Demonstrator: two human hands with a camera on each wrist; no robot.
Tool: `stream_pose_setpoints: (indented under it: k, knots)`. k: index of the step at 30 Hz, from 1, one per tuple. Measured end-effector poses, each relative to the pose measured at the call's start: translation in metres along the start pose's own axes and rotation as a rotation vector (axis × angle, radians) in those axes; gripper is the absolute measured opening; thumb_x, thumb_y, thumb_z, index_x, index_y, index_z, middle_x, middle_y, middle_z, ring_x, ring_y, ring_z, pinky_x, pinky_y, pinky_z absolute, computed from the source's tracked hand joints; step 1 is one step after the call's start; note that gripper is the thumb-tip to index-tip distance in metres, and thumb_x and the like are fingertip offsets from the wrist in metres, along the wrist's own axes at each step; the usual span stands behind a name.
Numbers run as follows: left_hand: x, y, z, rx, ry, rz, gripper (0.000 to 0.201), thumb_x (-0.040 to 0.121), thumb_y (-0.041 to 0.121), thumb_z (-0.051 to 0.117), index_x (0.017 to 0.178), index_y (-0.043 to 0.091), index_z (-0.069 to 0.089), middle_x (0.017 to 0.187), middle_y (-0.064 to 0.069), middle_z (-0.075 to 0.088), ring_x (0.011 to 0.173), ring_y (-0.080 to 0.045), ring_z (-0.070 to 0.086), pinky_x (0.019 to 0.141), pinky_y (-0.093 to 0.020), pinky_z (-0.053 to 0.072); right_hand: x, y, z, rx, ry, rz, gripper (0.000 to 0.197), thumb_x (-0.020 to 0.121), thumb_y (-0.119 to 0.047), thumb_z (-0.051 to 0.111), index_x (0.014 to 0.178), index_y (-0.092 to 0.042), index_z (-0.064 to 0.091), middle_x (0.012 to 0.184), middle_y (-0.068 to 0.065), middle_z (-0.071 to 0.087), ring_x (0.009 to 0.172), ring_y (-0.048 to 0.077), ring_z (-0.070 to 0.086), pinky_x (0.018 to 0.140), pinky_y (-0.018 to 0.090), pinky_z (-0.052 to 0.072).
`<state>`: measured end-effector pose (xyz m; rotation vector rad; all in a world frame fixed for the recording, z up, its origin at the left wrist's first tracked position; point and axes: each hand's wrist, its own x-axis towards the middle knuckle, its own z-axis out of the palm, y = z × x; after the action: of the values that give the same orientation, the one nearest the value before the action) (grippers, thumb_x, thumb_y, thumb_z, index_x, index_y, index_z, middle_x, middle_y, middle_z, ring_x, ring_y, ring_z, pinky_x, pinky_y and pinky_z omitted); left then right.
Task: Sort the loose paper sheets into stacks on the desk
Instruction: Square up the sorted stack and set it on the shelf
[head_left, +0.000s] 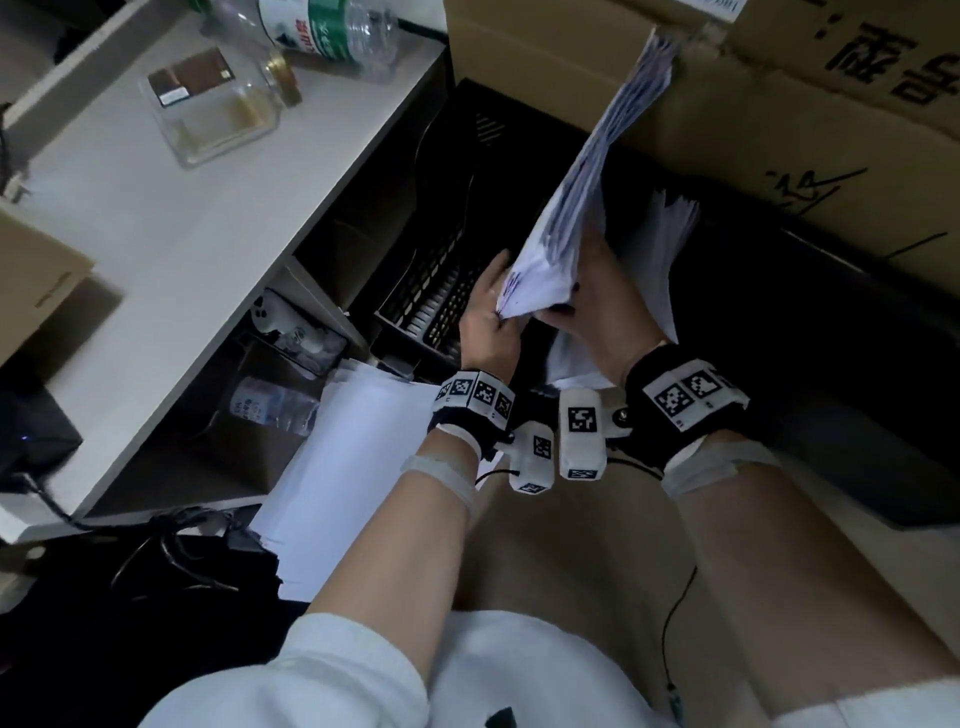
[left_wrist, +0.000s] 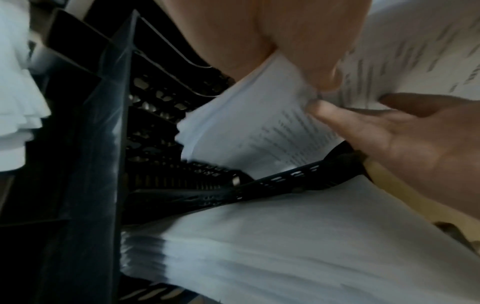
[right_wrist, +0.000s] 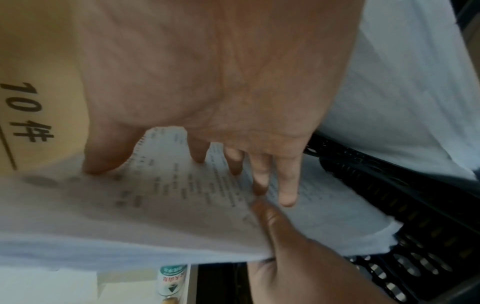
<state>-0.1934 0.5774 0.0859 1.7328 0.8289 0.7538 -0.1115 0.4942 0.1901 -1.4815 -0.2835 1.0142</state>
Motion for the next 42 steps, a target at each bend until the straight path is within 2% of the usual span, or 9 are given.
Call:
stream_pose_setpoints:
  k: [3, 6, 12, 16, 19, 28, 32, 35, 42]
  knots:
    - [-0.001, -0.012, 0.002, 0.070, -0.139, -0.149, 0.043, 0.081, 0.029, 0.072, 0.122, 0.016, 0.066, 0.134, -0.015, 0.060, 0.129, -0.032, 0.054, 0.106, -0.044, 0.046, 0.001, 0.014, -0.006, -0.001, 0.002, 0.087, 0.065, 0.085, -0.073, 0.051, 0.144, -0.051, 0.037, 0.141, -0.014, 0.053, 0.128, 0.013, 0.053, 0.098, 0.042, 0.048]
    - [-0.001, -0.015, -0.002, 0.032, -0.225, -0.254, 0.046, 0.087, 0.017, 0.074, 0.131, 0.012, 0.061, 0.121, 0.000, 0.068, 0.108, 0.000, 0.063, 0.095, -0.023, 0.050, 0.003, 0.031, -0.013, 0.017, 0.047, 0.145, 0.090, 0.069, -0.083, 0.060, 0.147, -0.045, 0.036, 0.142, -0.016, 0.052, 0.129, 0.014, 0.053, 0.103, 0.045, 0.044]
    - [-0.013, -0.012, -0.021, 0.119, -0.184, -0.249, 0.047, 0.090, 0.030, 0.068, 0.134, 0.017, 0.058, 0.111, 0.004, 0.066, 0.105, -0.014, 0.064, 0.079, -0.005, 0.045, -0.006, 0.046, -0.007, 0.026, 0.170, 0.164, 0.060, 0.091, -0.065, 0.047, 0.137, -0.027, 0.051, 0.134, -0.005, 0.058, 0.117, 0.014, 0.061, 0.088, 0.036, 0.053]
    - [-0.037, -0.035, -0.053, 0.044, -0.076, -0.275, 0.069, 0.080, 0.023, 0.055, 0.147, 0.025, 0.042, 0.143, 0.001, 0.053, 0.131, -0.013, 0.051, 0.112, -0.036, 0.042, -0.020, 0.067, 0.010, 0.049, 0.275, 0.352, 0.024, 0.101, -0.031, 0.044, 0.090, -0.013, 0.056, 0.082, 0.006, 0.063, 0.064, 0.019, 0.063, 0.061, 0.030, 0.058]
    - [-0.072, -0.062, -0.095, 0.163, 0.084, -0.443, 0.063, 0.086, 0.005, 0.055, 0.146, 0.019, 0.045, 0.143, 0.003, 0.048, 0.129, -0.009, 0.045, 0.111, -0.022, 0.037, -0.034, 0.103, 0.035, -0.138, 0.157, 0.534, 0.021, 0.093, -0.019, 0.047, 0.075, -0.013, 0.053, 0.069, 0.006, 0.060, 0.051, 0.019, 0.055, 0.049, 0.021, 0.046]
    - [-0.136, -0.159, -0.197, 0.644, 0.143, -0.919, 0.080, 0.080, 0.043, 0.059, 0.150, 0.012, 0.037, 0.153, -0.012, 0.040, 0.143, -0.029, 0.030, 0.117, -0.047, 0.024, -0.047, 0.226, 0.079, -0.564, 0.017, 0.883, 0.037, 0.090, -0.042, 0.056, 0.089, -0.005, 0.053, 0.087, 0.008, 0.051, 0.101, 0.035, 0.057, 0.096, 0.054, 0.051]
    - [-0.128, -0.175, -0.206, 0.683, 0.013, -1.029, 0.087, 0.081, 0.046, 0.057, 0.155, 0.017, 0.023, 0.157, -0.012, 0.031, 0.146, -0.030, 0.022, 0.120, -0.049, 0.014, -0.044, 0.248, 0.095, -0.619, 0.046, 0.849, 0.042, 0.086, -0.052, 0.057, 0.090, -0.010, 0.060, 0.088, 0.008, 0.056, 0.098, 0.031, 0.059, 0.098, 0.047, 0.050]
    - [-0.122, -0.179, -0.211, 0.812, -0.076, -1.031, 0.084, 0.077, 0.048, 0.056, 0.151, 0.015, 0.031, 0.152, -0.018, 0.031, 0.143, -0.034, 0.025, 0.119, -0.051, 0.014, -0.038, 0.253, 0.107, -0.651, 0.067, 0.839, 0.047, 0.085, -0.054, 0.056, 0.079, -0.008, 0.055, 0.072, 0.006, 0.049, 0.074, 0.026, 0.056, 0.077, 0.033, 0.048]
    - [-0.131, -0.171, -0.191, 0.810, -0.094, -0.948, 0.073, 0.077, 0.044, 0.062, 0.141, 0.015, 0.042, 0.144, -0.009, 0.034, 0.137, -0.029, 0.029, 0.112, -0.042, 0.027, -0.041, 0.266, 0.101, -0.656, 0.171, 0.873, 0.054, 0.073, -0.061, 0.059, 0.087, -0.009, 0.056, 0.079, 0.005, 0.051, 0.071, 0.025, 0.056, 0.072, 0.036, 0.046]
